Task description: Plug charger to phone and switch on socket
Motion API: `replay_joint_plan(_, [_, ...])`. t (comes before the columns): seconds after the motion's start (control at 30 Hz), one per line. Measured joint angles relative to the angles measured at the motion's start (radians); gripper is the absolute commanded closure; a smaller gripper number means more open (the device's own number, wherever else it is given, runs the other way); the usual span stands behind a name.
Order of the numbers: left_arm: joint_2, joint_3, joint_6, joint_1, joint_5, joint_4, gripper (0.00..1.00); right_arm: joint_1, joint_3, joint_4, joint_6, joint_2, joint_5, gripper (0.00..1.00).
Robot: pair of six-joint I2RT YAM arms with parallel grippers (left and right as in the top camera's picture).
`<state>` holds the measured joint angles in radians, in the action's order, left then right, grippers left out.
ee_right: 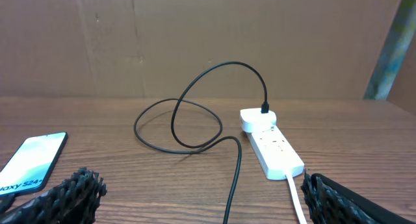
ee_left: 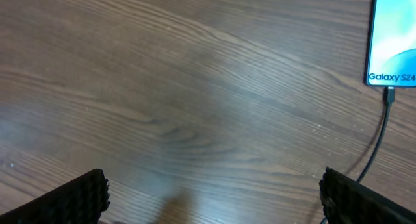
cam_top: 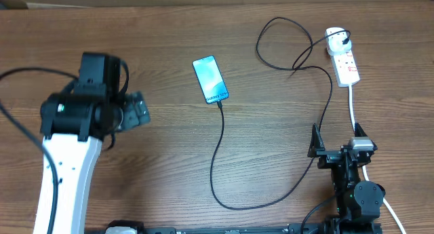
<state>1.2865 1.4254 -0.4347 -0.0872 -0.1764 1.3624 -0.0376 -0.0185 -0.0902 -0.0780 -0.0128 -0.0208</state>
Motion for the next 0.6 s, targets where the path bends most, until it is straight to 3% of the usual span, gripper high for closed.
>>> replay_joint_plan(0.27, [-0.209, -0.166, 0.004, 0.058, 0.026, -0.087, 0.00, 0.000, 0.000, 0.001, 0.000, 0.000, 0.000, 0.00])
replay_joint_plan(0.6, [-0.501, -0.475, 0.183, 0.087, 0.216, -0.409, 0.00, 0.000, 0.000, 0.000, 0.000, 0.000, 0.000, 0.00])
